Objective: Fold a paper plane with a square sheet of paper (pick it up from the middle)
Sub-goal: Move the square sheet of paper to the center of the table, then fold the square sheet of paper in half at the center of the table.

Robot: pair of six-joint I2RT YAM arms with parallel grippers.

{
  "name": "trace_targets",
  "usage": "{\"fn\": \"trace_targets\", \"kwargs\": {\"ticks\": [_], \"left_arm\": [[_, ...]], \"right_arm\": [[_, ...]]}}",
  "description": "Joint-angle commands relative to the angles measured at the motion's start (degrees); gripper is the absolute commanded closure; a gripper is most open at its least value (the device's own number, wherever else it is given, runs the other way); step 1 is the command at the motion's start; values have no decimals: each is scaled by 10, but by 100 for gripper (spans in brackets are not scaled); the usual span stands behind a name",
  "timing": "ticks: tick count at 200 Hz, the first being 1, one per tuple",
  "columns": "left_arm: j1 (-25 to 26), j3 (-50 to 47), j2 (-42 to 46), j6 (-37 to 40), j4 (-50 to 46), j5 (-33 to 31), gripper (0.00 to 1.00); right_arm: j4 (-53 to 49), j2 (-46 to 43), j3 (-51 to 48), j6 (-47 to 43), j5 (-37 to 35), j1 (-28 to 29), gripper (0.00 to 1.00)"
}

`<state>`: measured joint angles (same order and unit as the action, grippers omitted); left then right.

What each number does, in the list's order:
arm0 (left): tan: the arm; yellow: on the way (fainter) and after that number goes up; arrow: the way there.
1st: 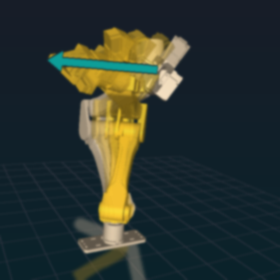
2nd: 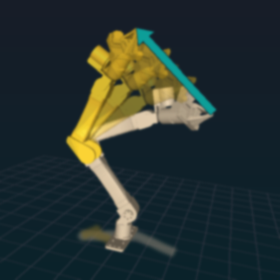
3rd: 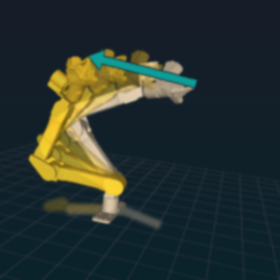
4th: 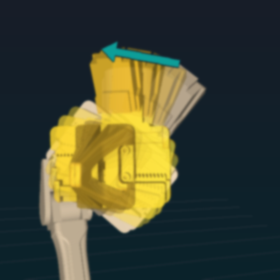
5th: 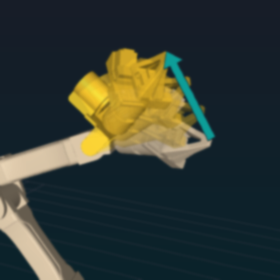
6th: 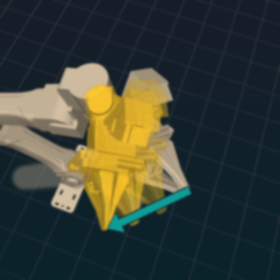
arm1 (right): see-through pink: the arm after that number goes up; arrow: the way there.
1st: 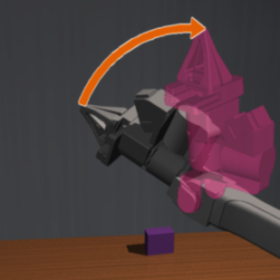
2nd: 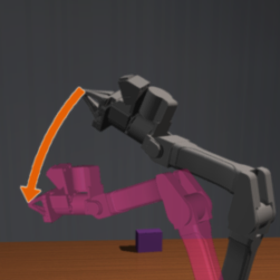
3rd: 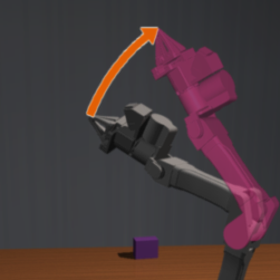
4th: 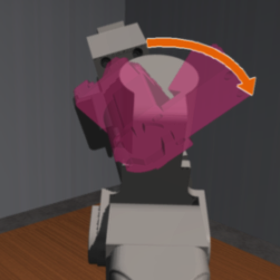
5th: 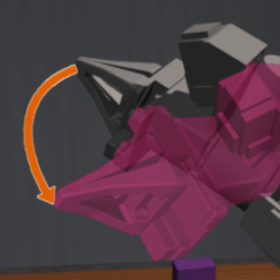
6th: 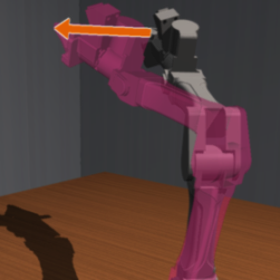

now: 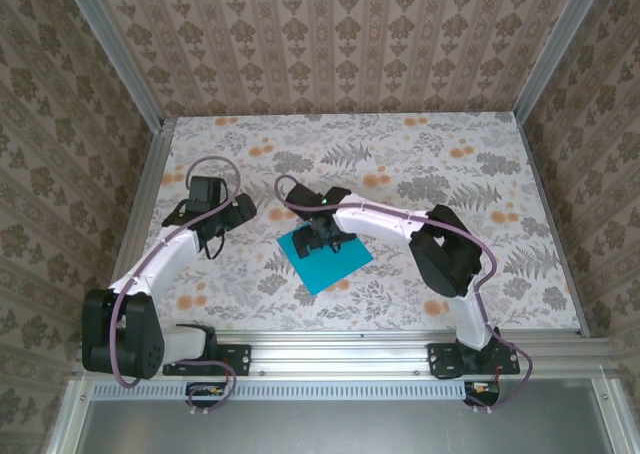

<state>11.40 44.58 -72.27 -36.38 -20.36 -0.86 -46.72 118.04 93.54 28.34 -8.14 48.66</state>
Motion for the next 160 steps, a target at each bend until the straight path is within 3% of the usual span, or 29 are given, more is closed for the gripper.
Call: {"fn": "trace_targets", "kwargs": {"ticks": [1,39,160], "left_arm": [[-12,-14,12,-21,-26,-18,0],[-26,-25,18,-29,-27,-11,0],[-29,-33,8,-33,-25,-12,0]], "right_arm": [[-52,27,40,-53,-19,-8,0],[-71,68,82,-55,31,-19,0],[-118,137,98,-63,68,-22,0]]}}
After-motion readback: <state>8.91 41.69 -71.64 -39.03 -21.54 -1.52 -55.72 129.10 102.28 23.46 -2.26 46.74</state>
